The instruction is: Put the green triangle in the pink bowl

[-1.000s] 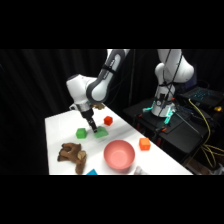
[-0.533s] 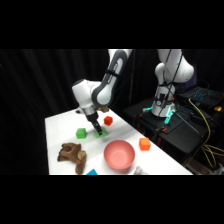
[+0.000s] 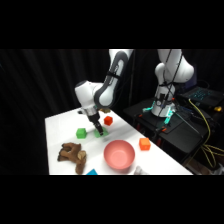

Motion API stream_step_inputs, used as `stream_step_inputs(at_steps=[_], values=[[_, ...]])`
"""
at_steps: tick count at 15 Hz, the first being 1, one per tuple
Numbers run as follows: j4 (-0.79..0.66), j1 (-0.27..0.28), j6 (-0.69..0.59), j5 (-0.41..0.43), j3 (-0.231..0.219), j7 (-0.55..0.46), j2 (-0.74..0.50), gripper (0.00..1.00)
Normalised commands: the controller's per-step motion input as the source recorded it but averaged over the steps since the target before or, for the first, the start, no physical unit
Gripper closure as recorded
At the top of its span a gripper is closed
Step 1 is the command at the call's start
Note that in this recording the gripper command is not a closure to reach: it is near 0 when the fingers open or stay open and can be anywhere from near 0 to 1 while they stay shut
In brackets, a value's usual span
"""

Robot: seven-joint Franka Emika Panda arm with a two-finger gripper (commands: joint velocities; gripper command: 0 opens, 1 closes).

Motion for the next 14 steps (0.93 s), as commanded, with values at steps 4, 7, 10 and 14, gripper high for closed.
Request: stream_step_inputs(at_steps=[4, 7, 10, 14], values=[[-0.09, -0.081, 0.15, 0.019, -0.015, -0.18, 0.0, 0.0], [-0.07, -0.072, 0.14, 0.012, -0.009, -0.17, 0.04, 0.0], [-0.02, -0.044, 0.09, -0.014, -0.004, -0.14, 0.04, 0.2], [0.05, -0.037, 0.04, -0.026, 0.005, -0.13, 0.04, 1.0]])
